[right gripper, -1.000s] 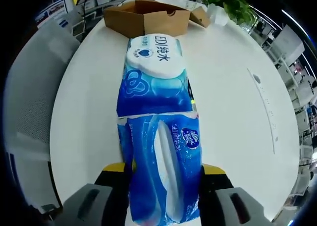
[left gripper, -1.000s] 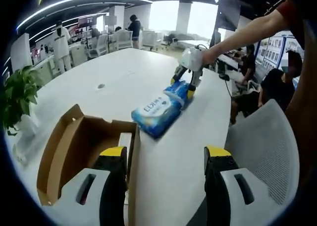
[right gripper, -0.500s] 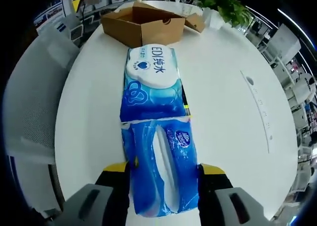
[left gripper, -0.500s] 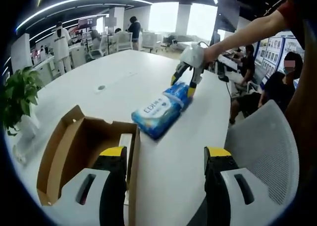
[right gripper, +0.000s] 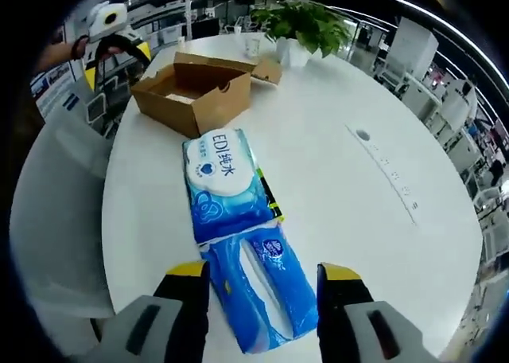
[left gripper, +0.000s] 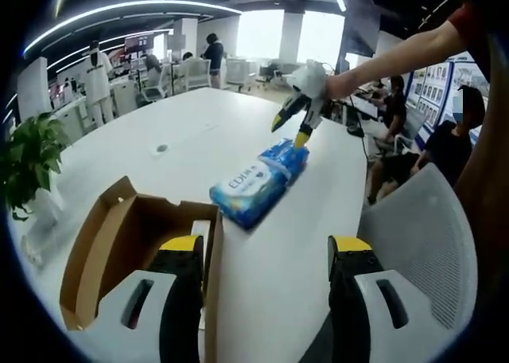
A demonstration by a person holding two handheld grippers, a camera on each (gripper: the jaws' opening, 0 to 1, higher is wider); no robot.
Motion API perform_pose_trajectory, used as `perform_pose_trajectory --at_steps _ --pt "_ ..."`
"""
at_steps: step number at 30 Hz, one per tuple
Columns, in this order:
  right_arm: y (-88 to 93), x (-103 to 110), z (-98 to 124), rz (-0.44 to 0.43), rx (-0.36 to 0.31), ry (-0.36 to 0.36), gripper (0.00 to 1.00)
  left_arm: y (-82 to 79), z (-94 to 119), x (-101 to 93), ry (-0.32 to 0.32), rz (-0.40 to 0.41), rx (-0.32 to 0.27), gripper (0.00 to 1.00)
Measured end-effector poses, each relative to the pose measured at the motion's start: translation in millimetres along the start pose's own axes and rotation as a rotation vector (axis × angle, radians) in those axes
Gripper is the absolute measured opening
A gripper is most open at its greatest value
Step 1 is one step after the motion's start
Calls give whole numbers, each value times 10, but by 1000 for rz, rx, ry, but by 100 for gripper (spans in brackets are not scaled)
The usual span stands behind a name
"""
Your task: Operate the shoe box by opening the lid, removing the specified soft item, and placing it in the target area until the item is outside and the box remains undamaged.
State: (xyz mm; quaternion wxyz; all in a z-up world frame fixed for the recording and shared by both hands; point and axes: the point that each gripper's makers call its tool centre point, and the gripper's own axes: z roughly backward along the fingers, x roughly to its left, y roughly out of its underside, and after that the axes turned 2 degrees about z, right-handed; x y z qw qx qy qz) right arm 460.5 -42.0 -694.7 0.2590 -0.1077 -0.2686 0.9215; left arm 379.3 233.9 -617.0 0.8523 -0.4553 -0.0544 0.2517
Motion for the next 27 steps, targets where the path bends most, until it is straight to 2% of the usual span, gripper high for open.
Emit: perform_pose_trajectory --at_steps 2,10,16,18,27 --pt "-102 -1 26 -61 -53 12 51 19 37 0 -3 3 -4 63" --pt "-361 -7 90 -181 -167 43 50 104 199 44 -21 20 -21 63" --pt "-593 126 70 -190 -213 42 50 166 313 82 -39 34 -35 63" --pt "-732 216 48 -213 -255 26 50 186 356 105 -46 43 -43 63" --pt "-1043 552 -135 -154 -271 -25 50 323 552 157 -79 76 -57 63"
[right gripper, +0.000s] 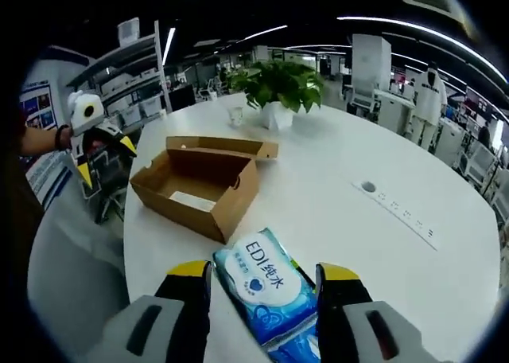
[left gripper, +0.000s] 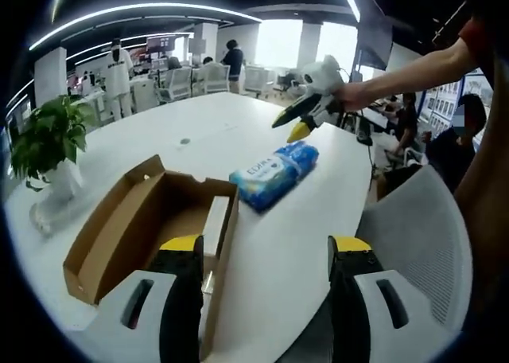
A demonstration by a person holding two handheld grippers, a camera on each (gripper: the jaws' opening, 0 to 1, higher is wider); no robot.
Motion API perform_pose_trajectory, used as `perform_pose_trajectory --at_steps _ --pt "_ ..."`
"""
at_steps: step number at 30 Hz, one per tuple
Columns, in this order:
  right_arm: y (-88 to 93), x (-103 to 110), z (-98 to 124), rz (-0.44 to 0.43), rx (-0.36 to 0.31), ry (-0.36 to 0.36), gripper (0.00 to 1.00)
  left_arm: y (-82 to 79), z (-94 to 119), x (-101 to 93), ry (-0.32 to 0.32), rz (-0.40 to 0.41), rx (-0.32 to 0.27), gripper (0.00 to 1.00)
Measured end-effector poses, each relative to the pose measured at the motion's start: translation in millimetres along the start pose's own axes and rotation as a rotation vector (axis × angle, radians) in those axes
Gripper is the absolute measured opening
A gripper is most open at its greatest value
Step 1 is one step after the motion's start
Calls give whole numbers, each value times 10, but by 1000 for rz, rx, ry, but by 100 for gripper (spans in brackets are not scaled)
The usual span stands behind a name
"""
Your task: Operate the shoe box by opening the lid, removing the specified soft item, and placing it in the target area until the item is outside and the box remains undamaged.
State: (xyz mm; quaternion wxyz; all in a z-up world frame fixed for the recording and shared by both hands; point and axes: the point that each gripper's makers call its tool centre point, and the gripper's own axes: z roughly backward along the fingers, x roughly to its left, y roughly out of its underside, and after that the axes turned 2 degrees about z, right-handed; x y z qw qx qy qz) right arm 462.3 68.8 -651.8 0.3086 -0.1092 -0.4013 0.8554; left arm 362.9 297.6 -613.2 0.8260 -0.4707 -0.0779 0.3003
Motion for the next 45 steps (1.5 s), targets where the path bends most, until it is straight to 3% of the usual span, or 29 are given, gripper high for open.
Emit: perform_pose_trajectory --at_steps 10,23,34,45 --pt "-208 305 -213 7 -39 -43 51 88 167 159 -38 41 -18 63" --pt "-297 649 -486 43 -23 -99 51 210 370 290 -70 75 -31 63" --pt "-415 718 -620 113 12 -119 51 256 462 331 -86 98 -47 63" --pt "-591 735 -798 235 72 -153 51 298 520 392 -99 117 -57 63"
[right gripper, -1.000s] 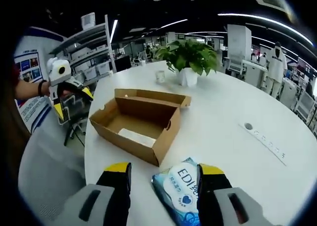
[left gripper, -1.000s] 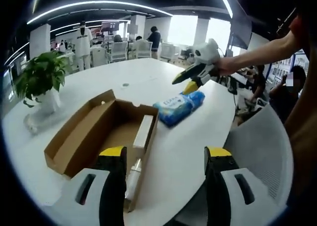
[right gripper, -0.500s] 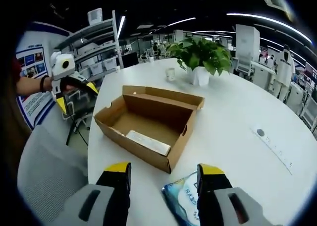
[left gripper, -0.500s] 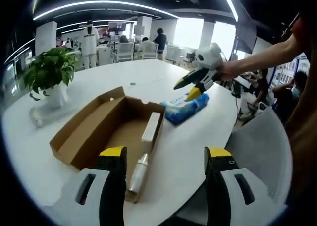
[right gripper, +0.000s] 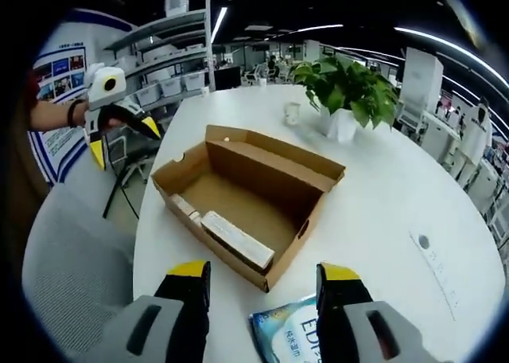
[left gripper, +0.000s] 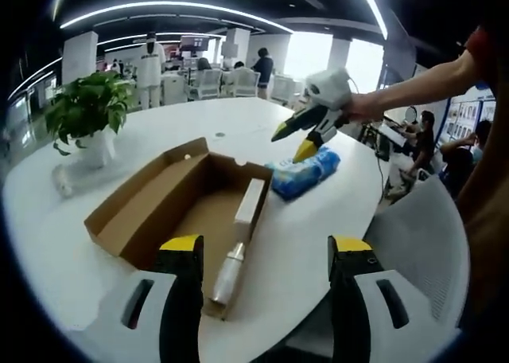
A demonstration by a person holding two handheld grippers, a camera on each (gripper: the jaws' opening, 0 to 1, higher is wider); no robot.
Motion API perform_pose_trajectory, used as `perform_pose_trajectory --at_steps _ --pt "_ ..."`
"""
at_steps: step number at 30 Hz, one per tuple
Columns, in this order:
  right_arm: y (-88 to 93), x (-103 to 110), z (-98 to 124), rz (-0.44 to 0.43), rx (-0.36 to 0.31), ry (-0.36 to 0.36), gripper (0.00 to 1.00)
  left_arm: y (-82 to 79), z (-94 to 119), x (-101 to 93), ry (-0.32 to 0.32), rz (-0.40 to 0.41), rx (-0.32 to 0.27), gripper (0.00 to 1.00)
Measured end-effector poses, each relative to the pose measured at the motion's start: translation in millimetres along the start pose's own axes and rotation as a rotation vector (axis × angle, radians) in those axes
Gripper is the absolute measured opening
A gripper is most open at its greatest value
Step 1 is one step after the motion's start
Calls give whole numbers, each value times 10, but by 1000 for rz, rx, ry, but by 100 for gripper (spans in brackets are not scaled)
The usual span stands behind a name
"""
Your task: Operate the shoe box by opening the lid, removing the specified soft item, and placing it in the target area until the item is outside and the box remains undamaged.
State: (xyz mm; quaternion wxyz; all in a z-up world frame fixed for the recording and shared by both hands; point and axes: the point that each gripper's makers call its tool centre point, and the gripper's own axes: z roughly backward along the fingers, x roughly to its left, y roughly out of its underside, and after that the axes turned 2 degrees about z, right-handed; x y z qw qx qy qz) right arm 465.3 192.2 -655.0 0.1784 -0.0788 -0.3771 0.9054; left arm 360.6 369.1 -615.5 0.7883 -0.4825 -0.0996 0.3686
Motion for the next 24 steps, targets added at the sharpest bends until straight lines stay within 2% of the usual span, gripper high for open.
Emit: perform_pose_trajectory --at_steps 6,9,12,24 --pt "-95 -29 -88 55 28 -15 50 38 25 10 -4 8 0 63" --pt "-119 -36 -140 110 61 -29 50 57 33 -1 -5 11 2 63" --pt "-99 -39 -189 201 122 -46 49 65 32 5 -5 16 -1 63" --pt "-167 -92 -398 359 228 -94 49 132 11 27 -7 37 -8 63"
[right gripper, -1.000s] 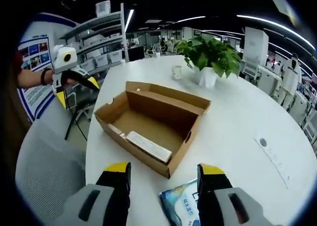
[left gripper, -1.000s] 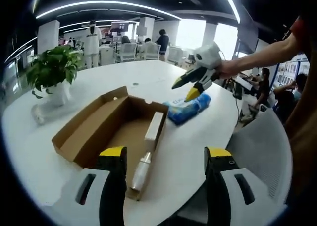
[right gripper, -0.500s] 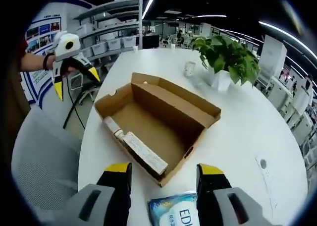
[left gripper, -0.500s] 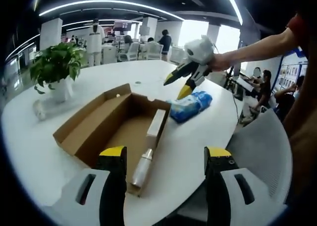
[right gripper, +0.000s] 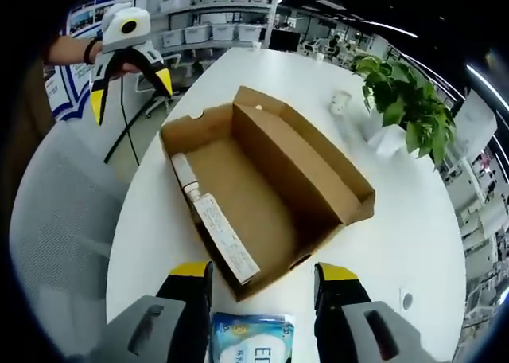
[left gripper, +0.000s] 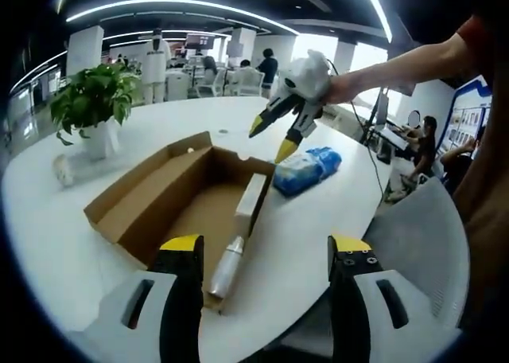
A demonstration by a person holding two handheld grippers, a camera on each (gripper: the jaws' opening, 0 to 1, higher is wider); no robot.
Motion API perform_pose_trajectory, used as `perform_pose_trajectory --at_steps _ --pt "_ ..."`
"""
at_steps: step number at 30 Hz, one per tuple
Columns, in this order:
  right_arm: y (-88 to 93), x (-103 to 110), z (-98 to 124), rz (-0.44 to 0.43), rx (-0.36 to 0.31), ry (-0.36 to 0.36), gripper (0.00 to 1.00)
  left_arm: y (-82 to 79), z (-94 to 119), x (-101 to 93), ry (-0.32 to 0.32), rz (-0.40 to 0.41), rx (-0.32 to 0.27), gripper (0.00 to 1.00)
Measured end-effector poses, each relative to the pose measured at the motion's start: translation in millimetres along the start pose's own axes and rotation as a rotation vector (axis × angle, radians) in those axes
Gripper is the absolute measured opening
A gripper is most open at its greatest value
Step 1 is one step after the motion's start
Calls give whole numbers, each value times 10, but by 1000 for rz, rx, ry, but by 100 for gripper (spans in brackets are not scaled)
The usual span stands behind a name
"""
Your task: Operate the shoe box by opening the lid, removing the specified soft item, and placing it in the target area until the item is outside and the box remains undamaged.
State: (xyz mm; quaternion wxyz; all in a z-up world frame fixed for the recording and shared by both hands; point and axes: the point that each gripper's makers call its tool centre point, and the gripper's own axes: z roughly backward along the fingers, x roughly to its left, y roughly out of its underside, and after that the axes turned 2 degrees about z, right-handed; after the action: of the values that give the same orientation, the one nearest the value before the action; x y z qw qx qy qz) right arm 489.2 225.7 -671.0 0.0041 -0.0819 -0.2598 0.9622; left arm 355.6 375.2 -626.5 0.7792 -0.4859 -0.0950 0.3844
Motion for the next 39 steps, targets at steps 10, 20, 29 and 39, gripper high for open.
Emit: perform_pose_trajectory --at_steps 10,20,29,39 --pt "-78 35 -206 102 50 -47 49 18 4 38 -4 15 -4 63" --pt "-105 69 -414 187 99 -95 49 49 54 125 -13 28 -4 63" --pt "-91 160 -567 256 143 -154 49 68 82 184 -23 44 -11 63" --pt "-116 178 -747 282 166 -233 46 105 137 257 -36 55 -9 63"
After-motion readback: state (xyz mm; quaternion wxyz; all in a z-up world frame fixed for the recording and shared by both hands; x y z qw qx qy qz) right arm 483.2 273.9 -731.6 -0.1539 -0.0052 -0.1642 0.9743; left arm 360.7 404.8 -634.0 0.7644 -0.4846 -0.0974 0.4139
